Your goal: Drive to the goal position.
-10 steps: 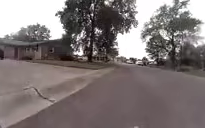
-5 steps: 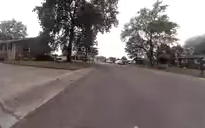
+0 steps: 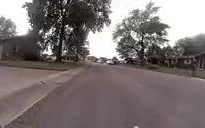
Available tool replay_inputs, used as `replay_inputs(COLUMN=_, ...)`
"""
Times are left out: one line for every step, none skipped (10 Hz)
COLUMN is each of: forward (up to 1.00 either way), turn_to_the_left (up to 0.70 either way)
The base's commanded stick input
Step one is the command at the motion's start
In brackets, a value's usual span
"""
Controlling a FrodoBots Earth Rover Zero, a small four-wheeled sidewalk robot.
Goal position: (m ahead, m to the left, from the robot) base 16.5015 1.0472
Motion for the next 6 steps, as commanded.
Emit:
replay_inputs(forward=0.70, turn_to_the_left=0.00)
replay_inputs(forward=0.70, turn_to_the_left=0.00)
replay_inputs(forward=0.70, turn_to_the_left=0.00)
replay_inputs(forward=0.70, turn_to_the_left=0.00)
replay_inputs(forward=0.70, turn_to_the_left=0.00)
replay_inputs(forward=0.70, turn_to_the_left=0.00)
